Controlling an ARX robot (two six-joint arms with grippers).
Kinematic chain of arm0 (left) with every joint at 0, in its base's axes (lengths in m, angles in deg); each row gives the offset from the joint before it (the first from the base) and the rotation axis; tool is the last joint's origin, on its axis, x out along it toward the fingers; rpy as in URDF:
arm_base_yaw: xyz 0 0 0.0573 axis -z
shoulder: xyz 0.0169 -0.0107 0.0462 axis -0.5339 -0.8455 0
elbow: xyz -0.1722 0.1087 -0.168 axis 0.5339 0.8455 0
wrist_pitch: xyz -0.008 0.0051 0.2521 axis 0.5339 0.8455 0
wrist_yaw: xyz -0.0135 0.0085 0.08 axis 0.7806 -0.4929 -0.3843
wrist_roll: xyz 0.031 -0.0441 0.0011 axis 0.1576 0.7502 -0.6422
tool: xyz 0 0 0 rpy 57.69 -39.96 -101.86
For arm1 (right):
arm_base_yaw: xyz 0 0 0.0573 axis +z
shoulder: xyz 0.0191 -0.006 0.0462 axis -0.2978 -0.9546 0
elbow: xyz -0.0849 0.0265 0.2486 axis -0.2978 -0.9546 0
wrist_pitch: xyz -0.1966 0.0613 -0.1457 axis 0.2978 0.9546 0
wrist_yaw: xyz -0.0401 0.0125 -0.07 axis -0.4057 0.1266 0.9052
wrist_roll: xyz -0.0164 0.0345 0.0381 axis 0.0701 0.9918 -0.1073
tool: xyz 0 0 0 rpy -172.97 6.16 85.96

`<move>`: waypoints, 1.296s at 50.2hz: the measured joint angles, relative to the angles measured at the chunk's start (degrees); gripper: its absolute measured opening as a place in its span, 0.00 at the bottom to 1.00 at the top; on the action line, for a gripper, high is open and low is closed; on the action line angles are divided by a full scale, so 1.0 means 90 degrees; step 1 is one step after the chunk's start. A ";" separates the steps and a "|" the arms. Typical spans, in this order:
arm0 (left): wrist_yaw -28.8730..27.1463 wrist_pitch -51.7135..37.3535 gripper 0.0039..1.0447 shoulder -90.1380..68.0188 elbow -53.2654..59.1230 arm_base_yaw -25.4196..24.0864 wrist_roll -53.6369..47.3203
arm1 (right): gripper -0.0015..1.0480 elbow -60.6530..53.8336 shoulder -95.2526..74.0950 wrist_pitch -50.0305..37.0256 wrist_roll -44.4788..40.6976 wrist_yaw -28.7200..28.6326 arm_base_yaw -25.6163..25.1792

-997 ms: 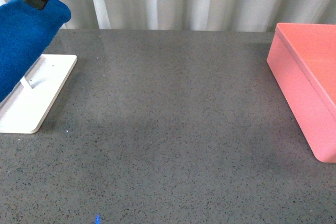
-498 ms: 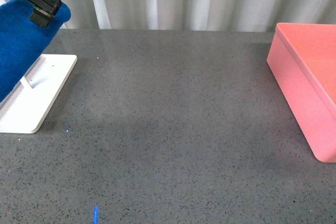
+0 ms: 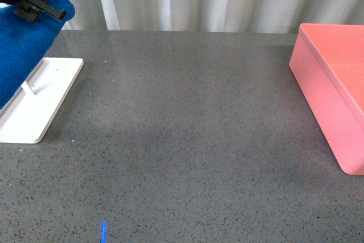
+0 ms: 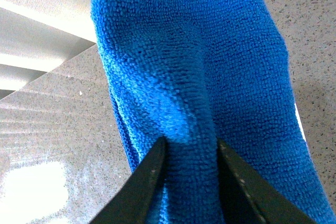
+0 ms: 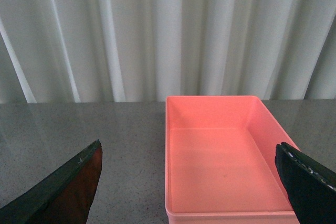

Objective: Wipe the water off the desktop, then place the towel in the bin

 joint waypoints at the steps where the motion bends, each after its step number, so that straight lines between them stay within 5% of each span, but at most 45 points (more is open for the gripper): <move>1: 0.0000 0.0000 0.20 0.0000 0.0000 0.0000 0.0000 | 0.93 0.0000 0.0000 0.0000 0.0000 0.0000 0.0000; 8: 0.0000 -0.0002 0.03 0.0000 0.0002 -0.0005 0.0022 | 0.93 0.0000 0.0000 0.0000 0.0000 0.0000 0.0000; 51: 0.0787 0.0503 0.03 0.1530 -0.1110 -0.0214 0.1265 | 0.93 0.0000 0.0000 0.0000 0.0000 0.0000 0.0000; 65: 0.1188 0.0656 0.03 0.2203 -0.1275 0.0585 0.1860 | 0.93 0.0000 0.0000 0.0000 0.0000 0.0000 0.0000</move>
